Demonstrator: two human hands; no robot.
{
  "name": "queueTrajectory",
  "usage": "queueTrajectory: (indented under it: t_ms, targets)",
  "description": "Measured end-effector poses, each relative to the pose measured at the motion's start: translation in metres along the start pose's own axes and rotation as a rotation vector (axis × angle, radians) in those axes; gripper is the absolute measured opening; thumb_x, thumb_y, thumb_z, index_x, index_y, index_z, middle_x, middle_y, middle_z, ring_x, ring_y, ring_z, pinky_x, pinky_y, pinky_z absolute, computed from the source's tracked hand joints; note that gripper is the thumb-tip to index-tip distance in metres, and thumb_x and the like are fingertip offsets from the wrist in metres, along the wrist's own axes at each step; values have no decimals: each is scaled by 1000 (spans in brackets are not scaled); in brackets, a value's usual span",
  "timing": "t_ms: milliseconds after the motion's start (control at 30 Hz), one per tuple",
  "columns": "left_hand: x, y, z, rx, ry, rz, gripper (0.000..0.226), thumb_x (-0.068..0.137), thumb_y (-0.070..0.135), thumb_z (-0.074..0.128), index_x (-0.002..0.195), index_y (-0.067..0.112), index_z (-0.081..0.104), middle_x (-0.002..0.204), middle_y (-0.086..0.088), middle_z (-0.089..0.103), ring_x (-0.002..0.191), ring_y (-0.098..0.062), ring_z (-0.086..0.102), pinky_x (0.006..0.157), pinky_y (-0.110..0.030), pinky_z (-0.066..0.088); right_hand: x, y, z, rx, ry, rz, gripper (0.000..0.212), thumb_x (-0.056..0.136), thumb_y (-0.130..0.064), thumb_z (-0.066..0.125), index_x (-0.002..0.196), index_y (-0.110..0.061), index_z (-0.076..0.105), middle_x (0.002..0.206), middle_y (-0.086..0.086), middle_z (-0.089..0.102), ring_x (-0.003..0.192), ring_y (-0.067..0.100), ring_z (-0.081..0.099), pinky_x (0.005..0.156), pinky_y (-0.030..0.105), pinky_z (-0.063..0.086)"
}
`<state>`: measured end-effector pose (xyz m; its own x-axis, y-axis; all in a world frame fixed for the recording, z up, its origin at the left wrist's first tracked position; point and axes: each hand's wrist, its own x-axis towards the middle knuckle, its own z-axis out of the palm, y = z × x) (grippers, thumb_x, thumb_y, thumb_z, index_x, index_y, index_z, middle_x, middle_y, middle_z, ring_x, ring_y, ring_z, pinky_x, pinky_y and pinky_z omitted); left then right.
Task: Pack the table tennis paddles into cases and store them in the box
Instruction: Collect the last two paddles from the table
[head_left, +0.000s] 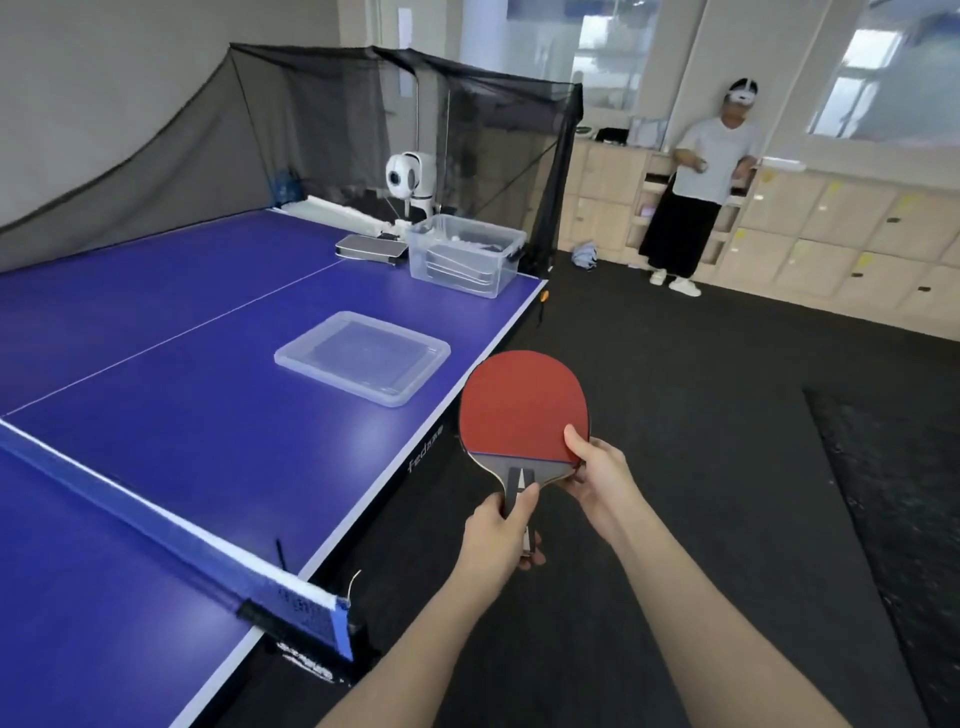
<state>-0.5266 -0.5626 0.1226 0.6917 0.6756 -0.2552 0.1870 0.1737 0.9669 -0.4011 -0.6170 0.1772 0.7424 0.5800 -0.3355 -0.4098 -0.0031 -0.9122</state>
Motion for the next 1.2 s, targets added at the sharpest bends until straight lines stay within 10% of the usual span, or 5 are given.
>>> queueTrajectory:
  t_ms: [433,1200]
  targets:
    - [131,27,3,-42,150,-61,40,87,53,56,94,14,56,76,-9,67,53,-14,65,45,-23,47,164,-29,28,-57,-161,119,40,89,-28,64,122,-6,55,111,14,67,99,29,66,74,36,54]
    - [340,92,46,-134,527,-9,31,94,47,51,90,16,50,68,-6,63,50,-16,64,45,-21,47,399,-114,84,-203,-522,171,20,90,-27,62,103,-12,60,106,11,68,97,27,66,73,35,55]
